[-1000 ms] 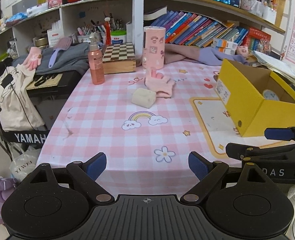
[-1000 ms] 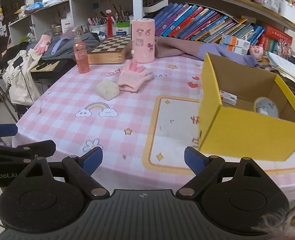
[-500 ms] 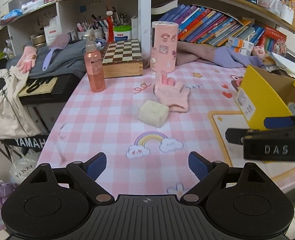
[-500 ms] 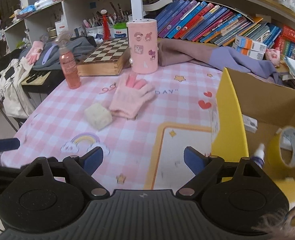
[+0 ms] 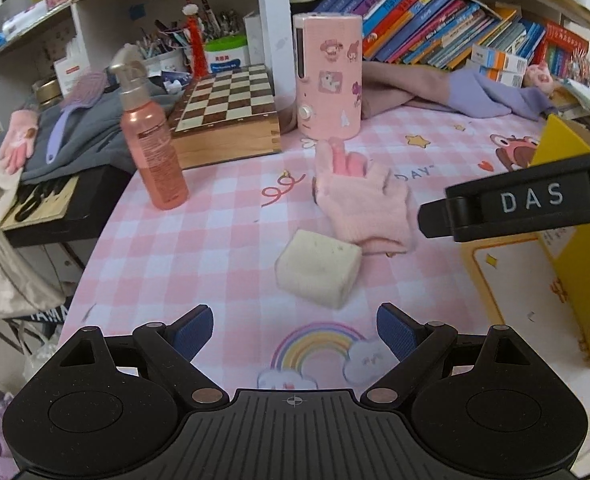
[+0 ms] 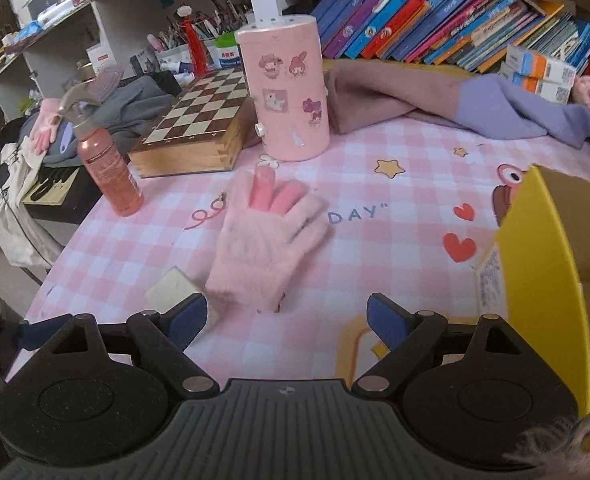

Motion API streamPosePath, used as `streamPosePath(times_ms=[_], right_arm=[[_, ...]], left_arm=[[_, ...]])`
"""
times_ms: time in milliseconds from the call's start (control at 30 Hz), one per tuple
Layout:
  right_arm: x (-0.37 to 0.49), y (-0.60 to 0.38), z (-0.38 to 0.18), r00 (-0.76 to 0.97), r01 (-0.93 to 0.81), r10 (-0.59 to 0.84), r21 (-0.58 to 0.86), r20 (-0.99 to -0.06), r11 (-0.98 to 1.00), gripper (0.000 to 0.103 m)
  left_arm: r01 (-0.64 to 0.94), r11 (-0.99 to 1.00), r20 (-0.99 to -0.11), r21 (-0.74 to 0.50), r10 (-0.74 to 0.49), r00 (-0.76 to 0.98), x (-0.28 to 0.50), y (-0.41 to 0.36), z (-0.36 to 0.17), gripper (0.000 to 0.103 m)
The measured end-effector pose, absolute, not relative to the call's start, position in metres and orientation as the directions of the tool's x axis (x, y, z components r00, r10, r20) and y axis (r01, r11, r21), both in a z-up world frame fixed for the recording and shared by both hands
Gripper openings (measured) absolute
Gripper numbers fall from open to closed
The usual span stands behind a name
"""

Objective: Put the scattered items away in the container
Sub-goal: 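Move the right gripper to the pink glove while the left gripper approaches the white sponge, then grasp the pink glove with the right gripper while the left gripper grasps the white sponge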

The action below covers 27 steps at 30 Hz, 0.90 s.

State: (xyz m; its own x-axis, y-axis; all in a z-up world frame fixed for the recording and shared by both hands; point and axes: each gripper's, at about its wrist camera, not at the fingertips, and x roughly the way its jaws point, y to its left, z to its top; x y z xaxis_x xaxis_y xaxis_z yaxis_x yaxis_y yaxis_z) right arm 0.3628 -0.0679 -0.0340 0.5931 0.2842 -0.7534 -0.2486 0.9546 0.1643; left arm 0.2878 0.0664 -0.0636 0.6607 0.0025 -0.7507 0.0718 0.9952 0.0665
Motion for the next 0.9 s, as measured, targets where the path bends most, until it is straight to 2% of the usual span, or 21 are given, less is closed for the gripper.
streamPosePath(times_ms=[233,367,467,533,567,733,900], right_arm=[[0.401,-0.063,-0.051,0.535,-0.162,0.307,0.260,-0.787,0.952,0.082],[0.418,-0.052,-0.059,0.531,-0.151,0.307,0.269,-0.790,0.951,0.081],[0.429,-0.044,-0.066,0.516,-0.149,0.306,0.268,-0.800,0.952,0.081],[0.436,-0.040,-0.070,0.507,-0.150,0.304,0.264,-0.806,0.953,0.081],[0.439,-0.037,-0.072,0.505,-0.153,0.299,0.257,-0.810,0.954,0.081],[0.446,-0.027,-0.081,0.494,-0.170,0.283,0.228,-0.822,0.959,0.084],[0.450,-0.013,-0.087,0.502,-0.204,0.263,0.182,-0.824,0.962,0.086]], left_arm=[[0.112,0.992,-0.748,0.054,-0.034,0.662,0.317,0.063,-0.074,0.090],[0.149,0.988,-0.742,0.035,-0.074,0.666,0.329,0.060,-0.079,0.089],[0.175,0.984,-0.747,0.034,-0.091,0.658,0.335,0.057,-0.084,0.078],[0.180,0.983,-0.757,0.026,-0.099,0.646,0.339,0.058,-0.088,0.065],[0.178,0.984,-0.761,0.025,-0.097,0.641,0.340,0.059,-0.089,0.062],[0.182,0.983,-0.754,0.011,-0.111,0.647,0.336,0.066,-0.090,0.051],[0.140,0.990,-0.760,0.002,-0.090,0.644,0.328,0.076,-0.087,0.046]])
